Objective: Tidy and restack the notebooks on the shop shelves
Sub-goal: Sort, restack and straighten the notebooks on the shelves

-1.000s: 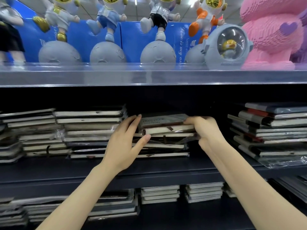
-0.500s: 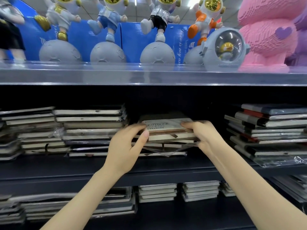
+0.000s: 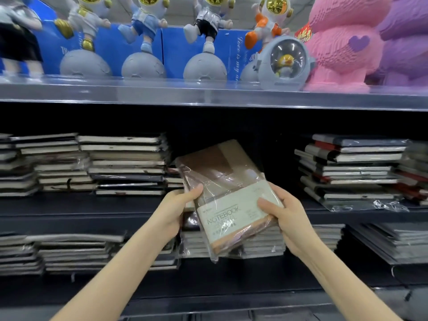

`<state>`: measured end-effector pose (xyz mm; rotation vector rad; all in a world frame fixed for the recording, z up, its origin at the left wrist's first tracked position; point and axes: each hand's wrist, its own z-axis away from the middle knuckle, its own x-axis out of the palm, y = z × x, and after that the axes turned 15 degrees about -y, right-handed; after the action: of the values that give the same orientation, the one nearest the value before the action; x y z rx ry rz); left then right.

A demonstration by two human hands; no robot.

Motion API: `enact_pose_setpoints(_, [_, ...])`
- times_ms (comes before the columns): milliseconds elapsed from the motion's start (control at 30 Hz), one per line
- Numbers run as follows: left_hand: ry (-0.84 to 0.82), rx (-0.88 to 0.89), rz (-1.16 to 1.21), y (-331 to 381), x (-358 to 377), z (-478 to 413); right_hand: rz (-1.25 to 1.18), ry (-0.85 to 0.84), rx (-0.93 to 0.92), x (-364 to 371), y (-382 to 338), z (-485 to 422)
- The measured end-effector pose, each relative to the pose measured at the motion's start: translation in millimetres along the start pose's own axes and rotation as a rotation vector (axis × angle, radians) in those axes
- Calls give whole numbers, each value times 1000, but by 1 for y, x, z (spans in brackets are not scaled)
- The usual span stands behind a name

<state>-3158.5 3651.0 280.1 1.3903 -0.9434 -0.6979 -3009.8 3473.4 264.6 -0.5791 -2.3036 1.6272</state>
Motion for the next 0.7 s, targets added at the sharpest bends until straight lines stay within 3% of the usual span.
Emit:
enact_pose_setpoints(133, [122, 111, -20, -10, 23, 11, 37, -13, -21, -4, 14, 18])
enact_pose_setpoints(333, [170, 329, -55, -4, 43, 28, 177, -141, -80, -15, -8, 22])
enact_pose_setpoints(500, [125, 361, -62, -5, 41, 46, 88, -186, -78, -22, -9, 32])
enact_pose_setpoints(700, [-91, 257, -98, -7, 74, 59, -61, -146, -27, -42, -4, 71])
